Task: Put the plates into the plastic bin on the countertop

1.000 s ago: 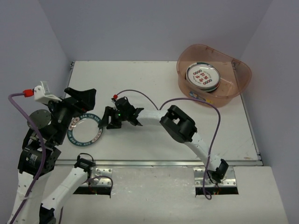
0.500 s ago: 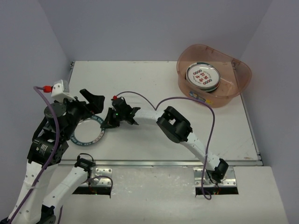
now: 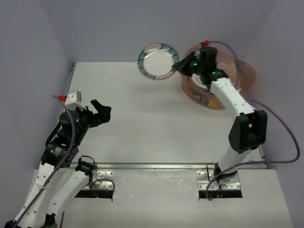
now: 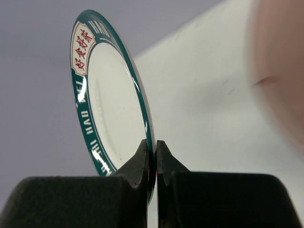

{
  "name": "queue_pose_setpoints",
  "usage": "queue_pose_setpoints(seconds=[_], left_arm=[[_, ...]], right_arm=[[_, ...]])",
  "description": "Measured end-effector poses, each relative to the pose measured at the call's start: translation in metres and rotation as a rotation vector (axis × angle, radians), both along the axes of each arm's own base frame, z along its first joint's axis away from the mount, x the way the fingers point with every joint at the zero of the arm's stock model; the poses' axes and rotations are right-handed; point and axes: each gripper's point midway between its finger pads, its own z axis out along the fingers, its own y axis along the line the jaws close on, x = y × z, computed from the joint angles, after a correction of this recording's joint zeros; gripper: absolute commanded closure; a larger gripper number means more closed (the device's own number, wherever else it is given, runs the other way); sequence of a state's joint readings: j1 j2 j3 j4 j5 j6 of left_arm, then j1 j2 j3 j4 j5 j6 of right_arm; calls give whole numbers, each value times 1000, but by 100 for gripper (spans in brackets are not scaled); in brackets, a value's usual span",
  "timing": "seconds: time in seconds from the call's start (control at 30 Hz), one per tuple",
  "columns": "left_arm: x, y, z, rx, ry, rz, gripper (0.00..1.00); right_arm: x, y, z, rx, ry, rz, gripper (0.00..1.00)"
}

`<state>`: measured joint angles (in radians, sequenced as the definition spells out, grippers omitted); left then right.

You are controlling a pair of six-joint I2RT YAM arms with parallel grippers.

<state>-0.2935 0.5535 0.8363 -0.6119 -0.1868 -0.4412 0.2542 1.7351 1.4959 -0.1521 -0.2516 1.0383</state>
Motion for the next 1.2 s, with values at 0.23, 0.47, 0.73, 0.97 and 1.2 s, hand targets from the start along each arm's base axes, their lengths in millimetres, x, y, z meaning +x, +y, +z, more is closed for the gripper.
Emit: queue_pose_setpoints(seconds=[0.23,0.47,0.73,0.97,1.2], left_arm=[[14,-12,-42,31,121,-43,0],[13,-15,-47,26,123,-66,0],[14,-20,-37,9,81,-91,0],[16,-24,-43,13,103,-108,0],[16,-26,-42,10,102,-121,0]], right_arm=[[21,-235,-16,-10,106,-738,100],[16,-230,-121,-72,416,-847,100],[16,-243,-139,-44,455,-927,97],[12,-258,-150,-18,471,-942,42],[14,-252,-141,-13,471,-844,1]])
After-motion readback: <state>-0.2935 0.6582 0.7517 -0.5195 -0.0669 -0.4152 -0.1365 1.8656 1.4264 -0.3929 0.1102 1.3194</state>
